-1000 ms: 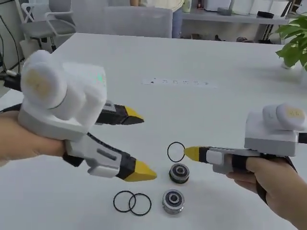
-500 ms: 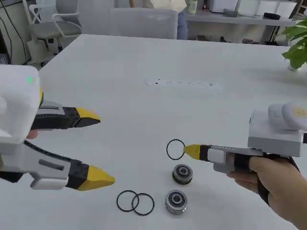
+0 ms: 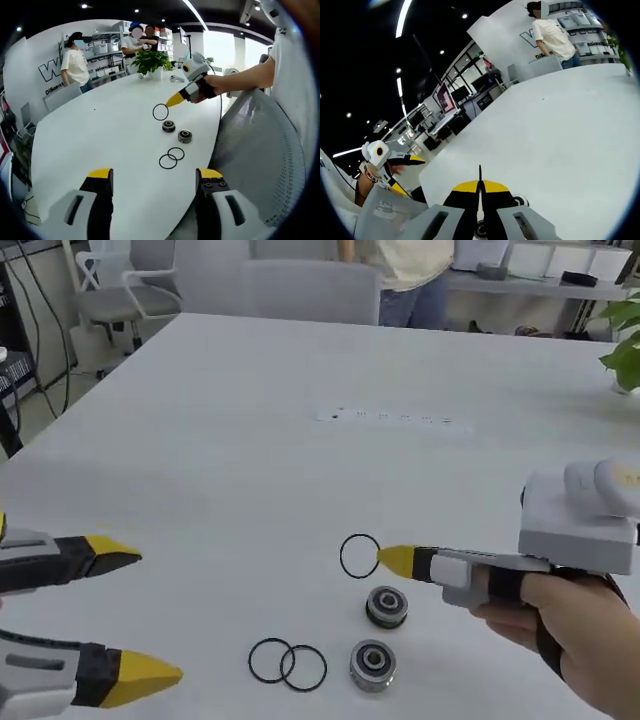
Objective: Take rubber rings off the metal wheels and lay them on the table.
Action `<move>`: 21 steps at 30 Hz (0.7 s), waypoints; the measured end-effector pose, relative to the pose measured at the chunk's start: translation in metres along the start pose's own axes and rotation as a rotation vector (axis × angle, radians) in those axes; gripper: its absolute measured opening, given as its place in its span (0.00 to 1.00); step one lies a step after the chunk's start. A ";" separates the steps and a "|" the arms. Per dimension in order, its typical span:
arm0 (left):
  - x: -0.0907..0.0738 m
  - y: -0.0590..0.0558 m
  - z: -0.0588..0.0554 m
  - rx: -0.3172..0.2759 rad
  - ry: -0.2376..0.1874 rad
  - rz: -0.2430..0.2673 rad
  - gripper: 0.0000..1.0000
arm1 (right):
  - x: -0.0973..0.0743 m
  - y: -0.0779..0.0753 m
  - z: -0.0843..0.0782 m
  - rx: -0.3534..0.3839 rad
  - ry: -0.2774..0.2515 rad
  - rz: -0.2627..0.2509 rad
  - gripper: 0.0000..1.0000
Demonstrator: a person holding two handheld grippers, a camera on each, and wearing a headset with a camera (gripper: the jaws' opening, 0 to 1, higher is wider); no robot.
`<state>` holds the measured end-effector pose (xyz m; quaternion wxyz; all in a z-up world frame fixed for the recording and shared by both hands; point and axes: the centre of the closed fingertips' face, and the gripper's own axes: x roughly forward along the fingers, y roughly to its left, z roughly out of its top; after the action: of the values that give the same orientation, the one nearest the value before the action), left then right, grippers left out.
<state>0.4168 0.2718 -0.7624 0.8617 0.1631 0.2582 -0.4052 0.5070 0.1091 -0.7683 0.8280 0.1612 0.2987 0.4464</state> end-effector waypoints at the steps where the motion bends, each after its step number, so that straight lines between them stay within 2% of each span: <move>1: -0.001 0.000 -0.003 -0.010 0.001 0.005 0.64 | 0.000 0.001 0.000 -0.001 0.000 0.004 0.00; 8: -0.008 0.003 -0.019 -0.067 0.005 0.042 0.64 | 0.003 0.012 0.000 -0.005 0.003 0.035 0.00; 15: -0.013 0.004 -0.028 -0.087 0.014 0.060 0.65 | 0.005 0.021 -0.003 -0.012 0.015 0.064 0.00; 21: -0.010 -0.003 -0.033 -0.101 0.019 0.056 0.68 | 0.008 0.029 -0.007 -0.013 0.028 0.082 0.00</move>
<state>0.3987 0.2930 -0.7838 0.8775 0.1302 0.2817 -0.3656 0.4875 0.1320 -0.7612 0.8059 0.1616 0.3004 0.4840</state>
